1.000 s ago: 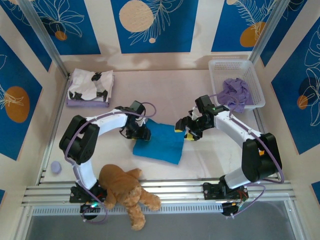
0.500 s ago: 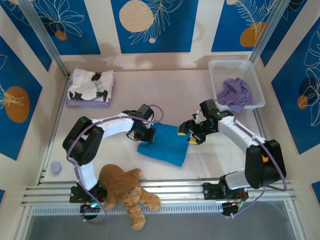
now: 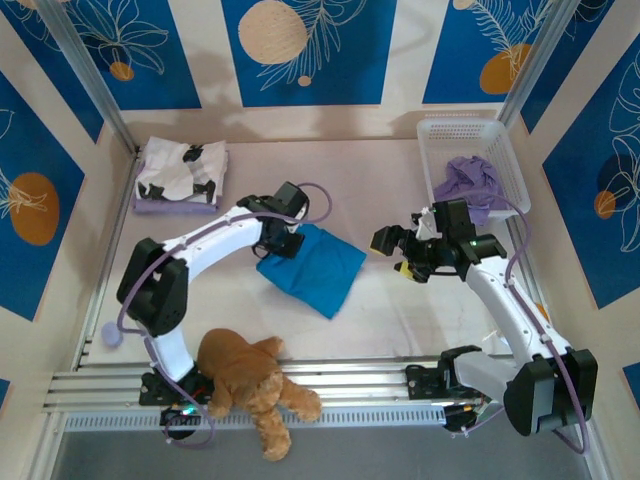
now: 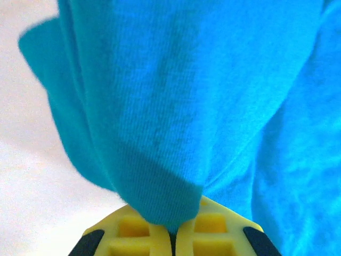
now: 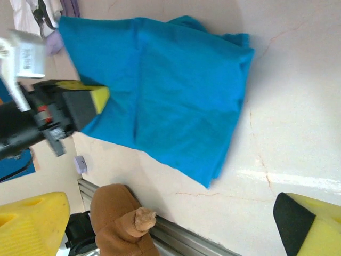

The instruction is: Fold and stack the t-shirts

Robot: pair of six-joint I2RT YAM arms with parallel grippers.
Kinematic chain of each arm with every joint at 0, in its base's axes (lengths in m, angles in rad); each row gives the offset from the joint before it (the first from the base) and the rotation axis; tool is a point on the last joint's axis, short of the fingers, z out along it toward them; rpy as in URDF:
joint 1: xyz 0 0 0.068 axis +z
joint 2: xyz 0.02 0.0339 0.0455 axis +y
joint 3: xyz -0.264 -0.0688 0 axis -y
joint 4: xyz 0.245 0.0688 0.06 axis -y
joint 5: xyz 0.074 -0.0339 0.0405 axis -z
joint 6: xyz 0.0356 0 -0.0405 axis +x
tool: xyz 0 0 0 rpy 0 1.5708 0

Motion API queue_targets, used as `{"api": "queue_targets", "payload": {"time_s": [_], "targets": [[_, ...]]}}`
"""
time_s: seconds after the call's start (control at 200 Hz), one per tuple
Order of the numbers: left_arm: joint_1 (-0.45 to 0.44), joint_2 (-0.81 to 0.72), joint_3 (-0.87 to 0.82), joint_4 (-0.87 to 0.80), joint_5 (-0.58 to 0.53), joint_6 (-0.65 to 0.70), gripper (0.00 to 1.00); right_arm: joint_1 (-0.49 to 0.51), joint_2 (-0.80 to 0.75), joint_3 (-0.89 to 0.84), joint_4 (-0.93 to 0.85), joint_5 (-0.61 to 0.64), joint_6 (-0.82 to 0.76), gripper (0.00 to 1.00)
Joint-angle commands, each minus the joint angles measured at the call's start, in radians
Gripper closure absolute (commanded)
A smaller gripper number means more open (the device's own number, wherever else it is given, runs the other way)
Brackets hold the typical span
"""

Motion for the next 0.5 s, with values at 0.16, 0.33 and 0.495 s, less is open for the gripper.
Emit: {"api": "queue_targets", "payload": {"time_s": [0.16, 0.33, 0.495], "targets": [[0.090, -0.026, 0.160, -0.142, -0.213, 0.224, 1.00, -0.020, 0.023, 0.050, -0.032, 0.007, -0.031, 0.01], [0.208, 0.052, 0.359, -0.241, -0.125, 0.219, 1.00, -0.025, 0.066, 0.076, -0.027, -0.006, -0.047, 0.01], [0.281, 0.119, 0.543, -0.302, -0.044, 0.268, 1.00, -0.025, 0.096, 0.105, -0.033, -0.016, -0.056, 0.01]]}}
